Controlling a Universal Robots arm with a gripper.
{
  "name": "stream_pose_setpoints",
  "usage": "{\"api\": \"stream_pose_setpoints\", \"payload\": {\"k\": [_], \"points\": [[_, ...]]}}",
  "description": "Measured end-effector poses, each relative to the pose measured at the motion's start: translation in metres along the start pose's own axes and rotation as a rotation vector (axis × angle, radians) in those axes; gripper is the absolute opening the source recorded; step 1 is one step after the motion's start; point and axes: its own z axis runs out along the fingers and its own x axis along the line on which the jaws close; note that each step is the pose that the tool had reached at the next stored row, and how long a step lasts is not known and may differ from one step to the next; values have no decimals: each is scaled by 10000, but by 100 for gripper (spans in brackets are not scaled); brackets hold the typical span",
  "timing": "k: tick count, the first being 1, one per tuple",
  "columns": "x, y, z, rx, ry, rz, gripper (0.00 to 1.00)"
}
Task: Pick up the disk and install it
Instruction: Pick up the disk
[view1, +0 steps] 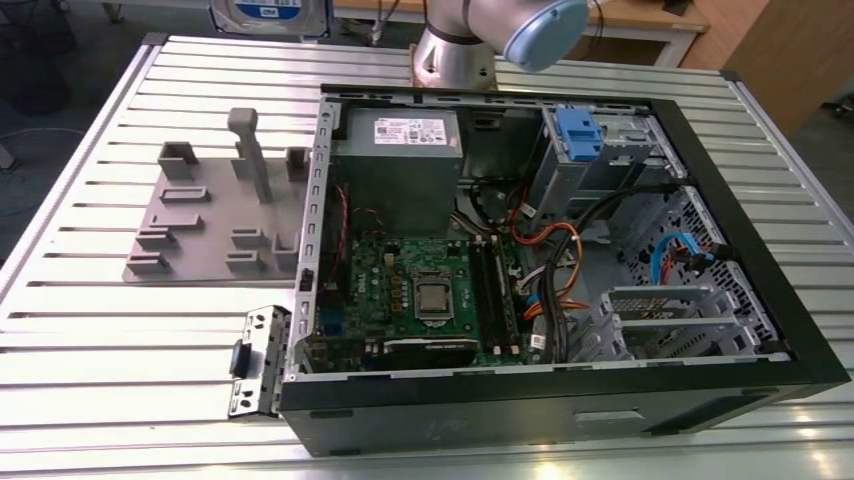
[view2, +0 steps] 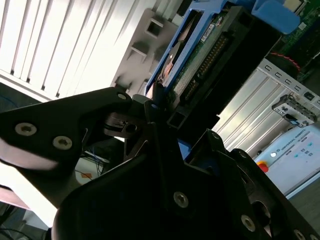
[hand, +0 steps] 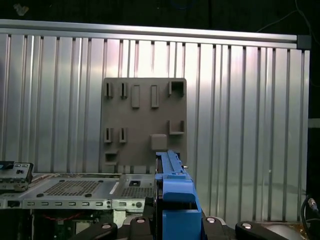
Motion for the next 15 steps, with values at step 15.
{"api": "stream_pose_setpoints", "payload": {"k": [15], "points": [[42, -478, 7, -12, -1, -1, 36]]}}
